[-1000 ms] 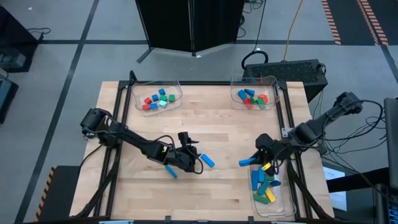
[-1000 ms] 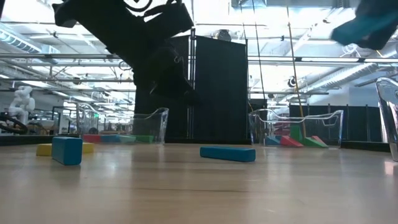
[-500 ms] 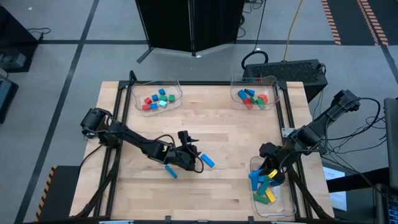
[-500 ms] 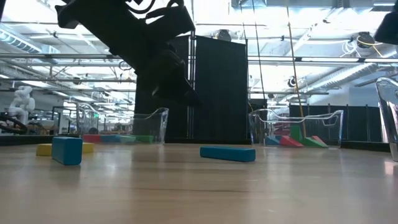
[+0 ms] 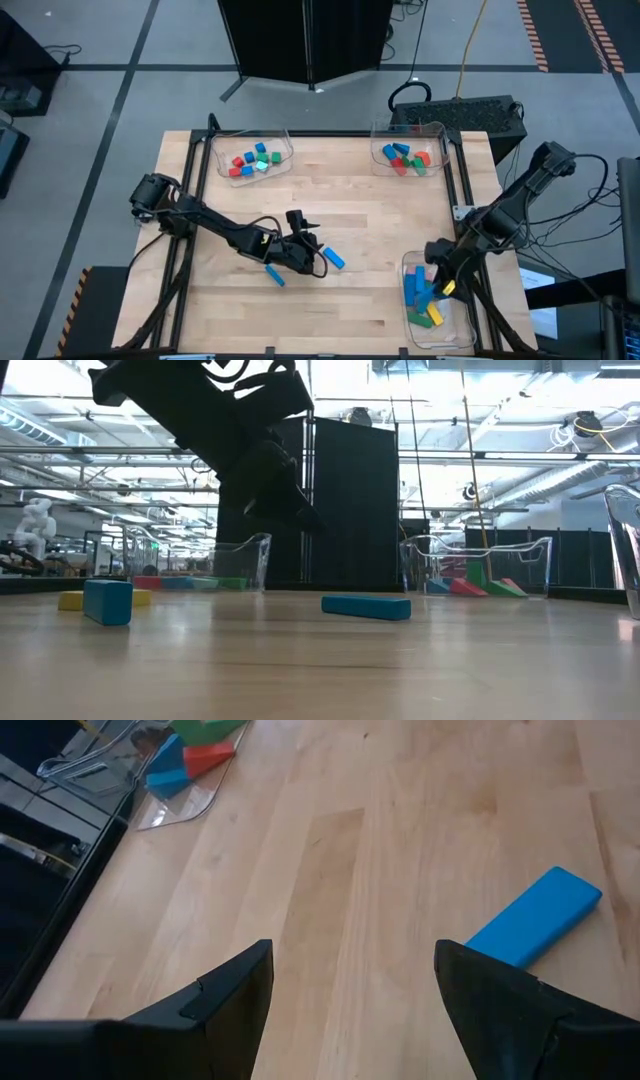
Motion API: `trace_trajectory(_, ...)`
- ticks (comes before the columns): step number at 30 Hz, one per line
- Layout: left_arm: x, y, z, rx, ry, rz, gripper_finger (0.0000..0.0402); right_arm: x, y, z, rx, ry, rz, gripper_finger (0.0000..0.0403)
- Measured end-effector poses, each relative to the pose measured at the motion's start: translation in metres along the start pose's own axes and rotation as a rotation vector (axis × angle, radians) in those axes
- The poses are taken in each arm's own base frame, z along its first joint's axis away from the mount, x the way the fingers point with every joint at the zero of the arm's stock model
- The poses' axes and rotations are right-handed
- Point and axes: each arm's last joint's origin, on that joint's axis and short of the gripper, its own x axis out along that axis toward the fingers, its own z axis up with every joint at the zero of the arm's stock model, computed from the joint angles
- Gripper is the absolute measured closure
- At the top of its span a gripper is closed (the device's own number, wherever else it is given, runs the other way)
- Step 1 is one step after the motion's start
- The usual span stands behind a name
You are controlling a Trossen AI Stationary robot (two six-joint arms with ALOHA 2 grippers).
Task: Sort blocks by size
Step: Put the blue rectangular block into the bottom right transparent bin
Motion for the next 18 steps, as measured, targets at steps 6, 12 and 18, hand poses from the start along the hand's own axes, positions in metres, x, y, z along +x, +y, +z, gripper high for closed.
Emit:
trace_trajectory(6,0.000,0.000,0.000,-0.007,0.003,0.000,0.0126,0.001,0.002,-0.005,-0.021,0.023,0.004,0.0342)
trace_trajectory(12,-0.001,-0.001,-0.003,-0.032,0.022,-0.002,0.0126,0.001,-0.005,-0.011,0.038,0.079,-0.083,0.0342)
trace_trajectory(18,-0.001,-0.001,-0.003,-0.039,0.024,-0.002,0.0126,0.008,-0.004,-0.011,0.100,0.130,-0.094,0.0342)
